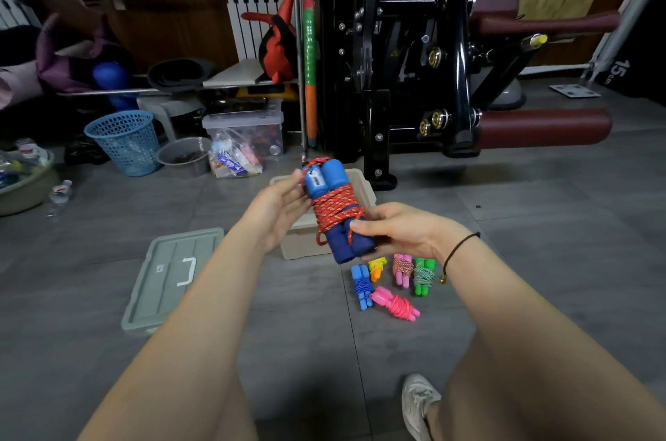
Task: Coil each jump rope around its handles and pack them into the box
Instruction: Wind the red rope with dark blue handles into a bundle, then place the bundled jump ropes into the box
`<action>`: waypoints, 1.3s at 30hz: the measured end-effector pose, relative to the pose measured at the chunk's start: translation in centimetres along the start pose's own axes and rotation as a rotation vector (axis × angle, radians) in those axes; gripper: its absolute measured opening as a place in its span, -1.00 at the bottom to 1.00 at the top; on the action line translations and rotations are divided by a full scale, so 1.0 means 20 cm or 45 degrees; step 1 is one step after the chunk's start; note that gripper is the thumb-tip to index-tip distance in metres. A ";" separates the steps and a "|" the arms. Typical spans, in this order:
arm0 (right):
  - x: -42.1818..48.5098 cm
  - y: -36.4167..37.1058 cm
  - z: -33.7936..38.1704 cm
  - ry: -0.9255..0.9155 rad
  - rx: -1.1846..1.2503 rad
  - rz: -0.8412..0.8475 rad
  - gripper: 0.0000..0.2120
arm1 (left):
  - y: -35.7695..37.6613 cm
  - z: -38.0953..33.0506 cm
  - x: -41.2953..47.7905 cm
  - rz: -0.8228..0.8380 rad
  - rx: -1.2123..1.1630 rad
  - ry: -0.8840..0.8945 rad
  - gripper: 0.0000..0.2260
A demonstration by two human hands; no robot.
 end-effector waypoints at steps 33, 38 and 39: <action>0.58 -0.69 -0.71 0.602 -0.129 -0.232 -0.81 | -0.37 0.59 0.91 0.185 2.061 -0.170 -0.40; 0.86 -0.70 -0.85 0.597 0.028 -0.166 -0.60 | -0.45 0.75 1.11 0.309 2.332 -0.159 -0.35; 0.92 -0.70 -0.91 0.579 0.099 -0.178 -0.59 | -0.47 0.79 1.16 0.332 2.362 -0.165 -0.34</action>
Point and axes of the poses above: each hand's wrist, its own x-axis towards the middle knuckle, its own y-axis out of the palm, z = x × y, the point moved 3 cm from there along x, towards the middle knuckle, and after that the axes turned 4 degrees about y, right-handed, at the moved point
